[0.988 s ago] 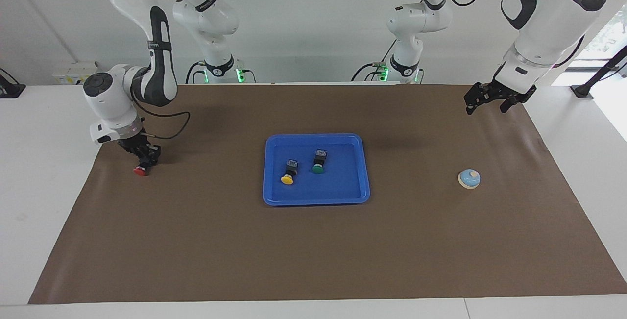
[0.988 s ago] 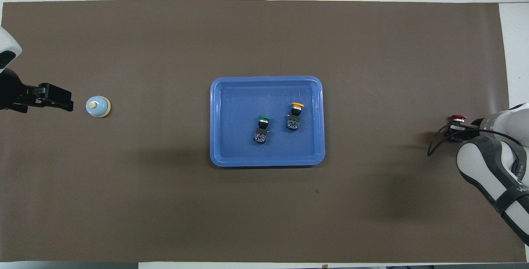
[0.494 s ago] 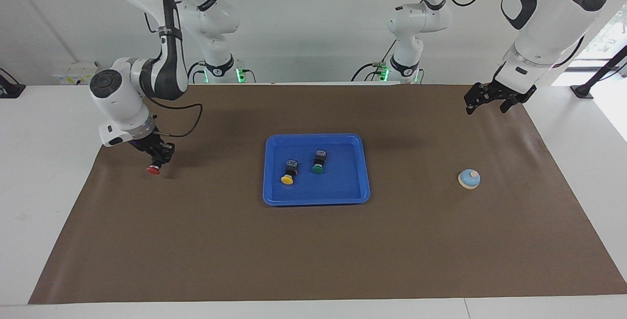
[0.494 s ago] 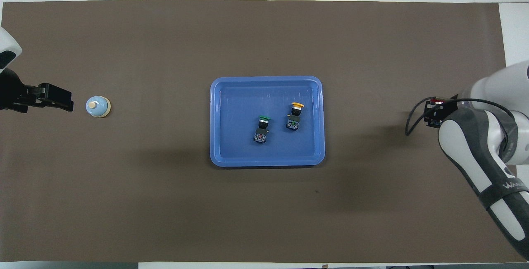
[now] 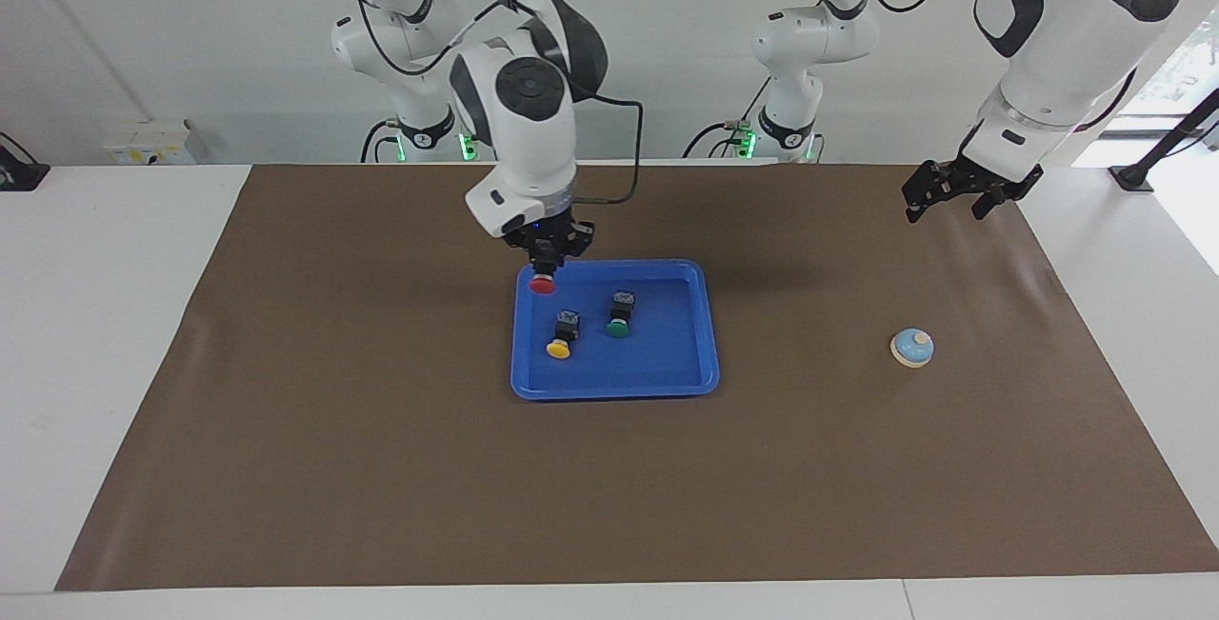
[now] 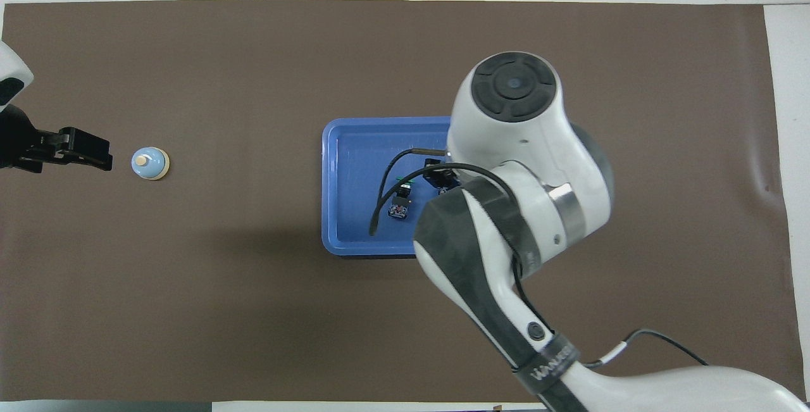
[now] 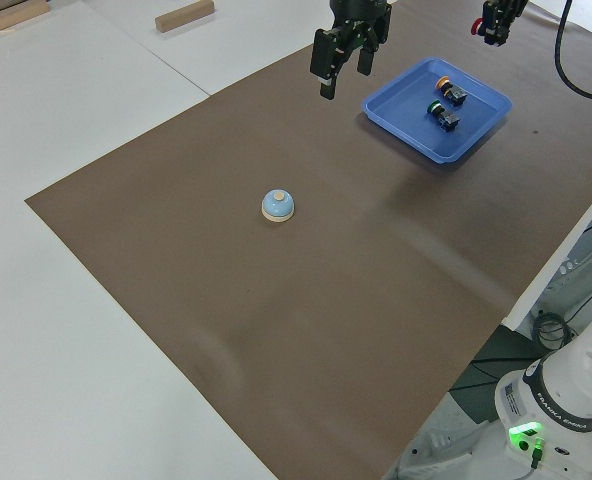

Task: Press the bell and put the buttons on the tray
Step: 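Carry the red button into the tray and open the right gripper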

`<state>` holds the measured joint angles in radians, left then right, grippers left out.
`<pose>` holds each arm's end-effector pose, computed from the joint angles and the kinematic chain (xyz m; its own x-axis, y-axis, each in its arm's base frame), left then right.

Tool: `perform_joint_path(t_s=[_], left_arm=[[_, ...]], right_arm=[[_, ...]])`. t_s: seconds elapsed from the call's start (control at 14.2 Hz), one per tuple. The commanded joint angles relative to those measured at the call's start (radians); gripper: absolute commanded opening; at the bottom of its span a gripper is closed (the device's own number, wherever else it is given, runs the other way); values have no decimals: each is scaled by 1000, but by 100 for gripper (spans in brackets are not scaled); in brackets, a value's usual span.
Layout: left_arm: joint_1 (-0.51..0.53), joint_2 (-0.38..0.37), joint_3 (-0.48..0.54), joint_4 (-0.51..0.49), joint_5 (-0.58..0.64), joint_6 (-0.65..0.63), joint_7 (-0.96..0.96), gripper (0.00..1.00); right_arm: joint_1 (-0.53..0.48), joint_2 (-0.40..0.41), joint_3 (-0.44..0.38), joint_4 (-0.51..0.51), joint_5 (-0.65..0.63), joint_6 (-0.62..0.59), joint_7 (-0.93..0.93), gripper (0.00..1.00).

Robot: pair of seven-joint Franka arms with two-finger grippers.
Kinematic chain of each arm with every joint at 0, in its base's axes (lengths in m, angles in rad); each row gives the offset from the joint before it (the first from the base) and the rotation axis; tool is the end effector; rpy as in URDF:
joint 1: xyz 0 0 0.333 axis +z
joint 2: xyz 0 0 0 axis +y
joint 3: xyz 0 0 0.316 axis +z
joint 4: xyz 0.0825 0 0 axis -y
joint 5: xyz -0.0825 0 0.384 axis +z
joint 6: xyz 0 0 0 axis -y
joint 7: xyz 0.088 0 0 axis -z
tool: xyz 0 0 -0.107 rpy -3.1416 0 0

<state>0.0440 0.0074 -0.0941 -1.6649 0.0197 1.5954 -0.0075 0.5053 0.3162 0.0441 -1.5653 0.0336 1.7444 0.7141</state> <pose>0.5541 -0.0255 0.5781 0.9961 -0.0430 -0.0767 -0.0446 -0.9988 -0.0195 0.5458 0.3342 0.4511 0.9755 -0.1752 -0.1331 -0.1693 -0.9840 0.0549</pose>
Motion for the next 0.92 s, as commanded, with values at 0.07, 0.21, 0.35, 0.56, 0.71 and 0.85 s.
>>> perform_joint_path(t_s=[0.07,0.21,0.35,0.56,0.71,0.85], left_arm=[[1,-17,4,-10,-1,0,6,100],[1,-17,4,-10,-1,0,6,100],[1,-17,4,-10,-1,0,6,100],[1,-17,4,-10,-1,0,6,100],[1,-17,4,-10,-1,0,6,100],[1,-17,4,-10,-1,0,6,100]], right_arm=[[127,250,-10,217,22,39,68,0],[154,265,-9,211,20,81,67,0],[186,288,-9,192,6,116,32,0],[191,284,-9,124,22,165,-67,0],[193,281,-9,102,25,205,-64,0],[193,284,-9,102,25,210,-53,0]])
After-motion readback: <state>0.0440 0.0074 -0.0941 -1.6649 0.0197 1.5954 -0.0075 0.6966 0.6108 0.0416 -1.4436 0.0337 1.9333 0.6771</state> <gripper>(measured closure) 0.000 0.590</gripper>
